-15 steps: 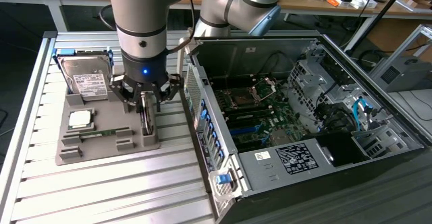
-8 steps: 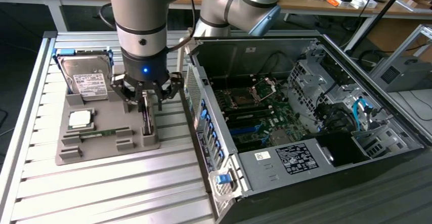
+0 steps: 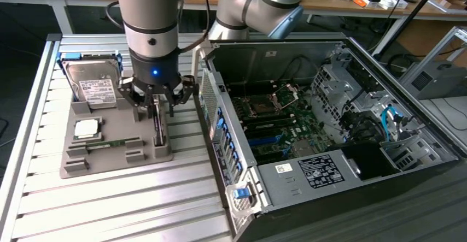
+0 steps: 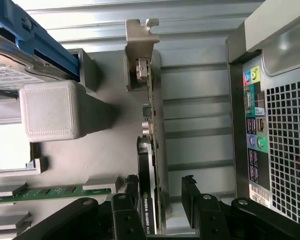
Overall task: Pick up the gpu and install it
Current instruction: 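Pick up the gpu and move the gpu toward the slot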
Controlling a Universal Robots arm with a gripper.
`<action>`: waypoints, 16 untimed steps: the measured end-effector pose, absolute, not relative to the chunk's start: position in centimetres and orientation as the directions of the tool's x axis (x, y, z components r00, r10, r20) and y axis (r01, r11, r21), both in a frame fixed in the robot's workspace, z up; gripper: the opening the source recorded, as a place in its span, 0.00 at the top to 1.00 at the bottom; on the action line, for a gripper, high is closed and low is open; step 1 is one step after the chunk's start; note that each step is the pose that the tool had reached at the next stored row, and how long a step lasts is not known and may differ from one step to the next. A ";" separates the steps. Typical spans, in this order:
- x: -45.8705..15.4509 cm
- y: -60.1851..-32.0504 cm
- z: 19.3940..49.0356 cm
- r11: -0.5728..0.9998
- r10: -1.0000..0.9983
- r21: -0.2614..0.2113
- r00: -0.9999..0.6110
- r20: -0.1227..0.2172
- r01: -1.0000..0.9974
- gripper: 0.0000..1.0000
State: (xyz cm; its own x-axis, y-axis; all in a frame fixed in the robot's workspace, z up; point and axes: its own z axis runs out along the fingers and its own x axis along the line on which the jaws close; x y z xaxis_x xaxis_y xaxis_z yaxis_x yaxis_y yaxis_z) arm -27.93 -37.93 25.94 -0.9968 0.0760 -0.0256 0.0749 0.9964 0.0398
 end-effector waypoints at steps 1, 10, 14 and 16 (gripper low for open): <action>-28.0 -37.8 25.9 0.996 0.076 0.040 -0.997 -0.026 0.075 0.52; -28.5 -36.6 25.3 0.996 0.076 0.042 -0.997 -0.025 0.075 0.52; -28.6 -36.5 24.4 0.996 0.076 0.042 -0.997 -0.025 0.075 0.52; -28.6 -36.5 24.0 0.996 0.076 0.042 -0.997 -0.025 0.075 0.52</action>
State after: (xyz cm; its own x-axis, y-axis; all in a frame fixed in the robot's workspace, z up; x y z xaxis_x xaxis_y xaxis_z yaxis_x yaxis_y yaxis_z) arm -28.61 -36.50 23.96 -0.9968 0.0762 -0.0253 0.0751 0.9963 0.0418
